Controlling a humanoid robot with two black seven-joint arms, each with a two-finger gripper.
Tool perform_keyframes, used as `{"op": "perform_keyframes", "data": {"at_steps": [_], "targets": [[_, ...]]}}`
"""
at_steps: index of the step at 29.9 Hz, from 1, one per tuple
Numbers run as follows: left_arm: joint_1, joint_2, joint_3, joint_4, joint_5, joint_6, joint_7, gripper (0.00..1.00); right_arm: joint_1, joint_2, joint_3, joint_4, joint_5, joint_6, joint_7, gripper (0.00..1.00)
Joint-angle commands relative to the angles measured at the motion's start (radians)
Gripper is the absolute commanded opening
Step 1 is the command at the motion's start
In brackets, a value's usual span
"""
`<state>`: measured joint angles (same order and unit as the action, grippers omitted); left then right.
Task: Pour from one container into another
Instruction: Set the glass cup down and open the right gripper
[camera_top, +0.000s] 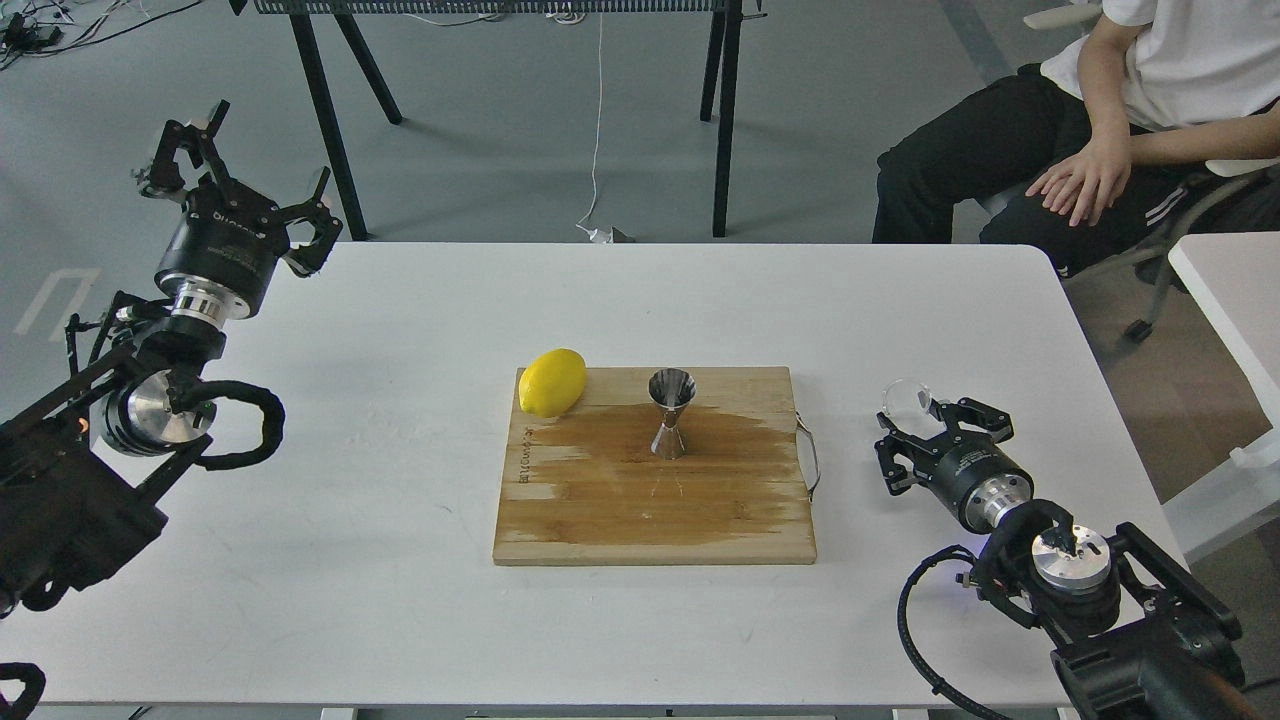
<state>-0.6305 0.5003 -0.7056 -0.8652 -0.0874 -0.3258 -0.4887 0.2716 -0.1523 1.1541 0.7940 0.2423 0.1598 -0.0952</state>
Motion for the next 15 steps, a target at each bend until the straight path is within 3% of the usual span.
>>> {"op": "perform_keyframes", "data": {"at_steps": [1,15], "targets": [[0.000,0.000,-0.002,0.000,0.000,-0.001,0.000,1.00,-0.005,0.002,0.001,-0.007,0.022,0.027,-0.006,0.38],[-0.001,0.004,-0.002,0.002,0.002,-0.002,0.000,1.00,-0.006,0.003,-0.005,-0.047,0.022,0.032,-0.005,0.52]]}}
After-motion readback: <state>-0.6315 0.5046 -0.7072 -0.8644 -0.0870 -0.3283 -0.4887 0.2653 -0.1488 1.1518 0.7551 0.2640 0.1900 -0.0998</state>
